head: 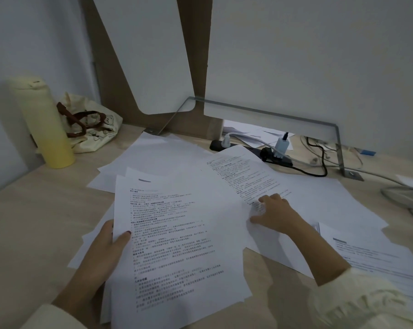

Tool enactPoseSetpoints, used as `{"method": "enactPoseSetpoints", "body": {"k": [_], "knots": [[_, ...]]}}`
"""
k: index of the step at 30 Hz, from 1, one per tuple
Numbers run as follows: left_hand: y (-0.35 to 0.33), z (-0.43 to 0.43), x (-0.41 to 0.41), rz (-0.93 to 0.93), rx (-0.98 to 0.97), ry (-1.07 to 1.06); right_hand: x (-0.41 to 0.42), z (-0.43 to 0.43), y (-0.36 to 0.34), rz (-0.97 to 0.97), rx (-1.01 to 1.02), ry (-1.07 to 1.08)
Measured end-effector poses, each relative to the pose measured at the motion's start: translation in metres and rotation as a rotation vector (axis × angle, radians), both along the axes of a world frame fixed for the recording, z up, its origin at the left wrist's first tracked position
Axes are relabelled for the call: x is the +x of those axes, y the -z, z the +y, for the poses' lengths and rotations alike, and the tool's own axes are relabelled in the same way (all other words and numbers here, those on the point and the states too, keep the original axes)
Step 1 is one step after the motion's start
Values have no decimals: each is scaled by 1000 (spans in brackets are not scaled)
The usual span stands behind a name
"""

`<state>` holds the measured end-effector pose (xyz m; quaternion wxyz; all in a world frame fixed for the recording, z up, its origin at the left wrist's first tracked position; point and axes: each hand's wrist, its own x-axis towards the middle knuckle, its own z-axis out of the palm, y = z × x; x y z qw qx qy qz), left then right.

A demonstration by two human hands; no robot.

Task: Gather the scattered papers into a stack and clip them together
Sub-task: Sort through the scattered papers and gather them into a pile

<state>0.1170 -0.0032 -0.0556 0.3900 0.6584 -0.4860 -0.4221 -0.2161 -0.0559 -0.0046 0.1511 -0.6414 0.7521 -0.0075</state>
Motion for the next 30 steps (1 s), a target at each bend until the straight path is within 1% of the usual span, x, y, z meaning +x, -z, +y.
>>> {"method": "enactPoseSetpoints", "body": {"k": [2,3,5,10,14,16,19,20,22,23,24,25,27,28,30], "knots": [[3,-1,-1,-2,-10,-11,-7,4,0,-33,66,-42],[3,-2,-1,-4,-10,-17,-9,7,1,-38,64,-69],[3,-2,-3,1,-14,-29,-10,13,3,-8,18,-119],[2,-1,-5,-10,-25,-35,-4,17,9,142,-48,-217],[-1,1,-6,-15,-26,-38,-3,17,17,259,-123,-243],[-3,1,-7,-12,-28,-42,-4,15,22,268,-206,-229],[-2,0,-5,-17,-41,-40,-10,14,20,189,-331,-89],[-2,0,-4,-14,-54,-37,-13,13,18,128,-383,-9],[-2,1,-2,6,-78,-29,-18,14,9,-54,-507,165],[-3,1,-2,18,-90,-22,-18,16,3,-139,-575,218],[-5,2,-3,28,-109,-7,-15,17,-4,-192,-642,225],[-7,3,-4,30,-132,7,-9,19,-11,-211,-688,181],[-9,4,-5,32,-168,14,13,28,-26,-191,-716,0],[-11,5,-6,41,-176,9,26,34,-33,-169,-699,-104],[-12,6,-7,58,-178,-6,56,50,-41,-149,-605,-282]]}}
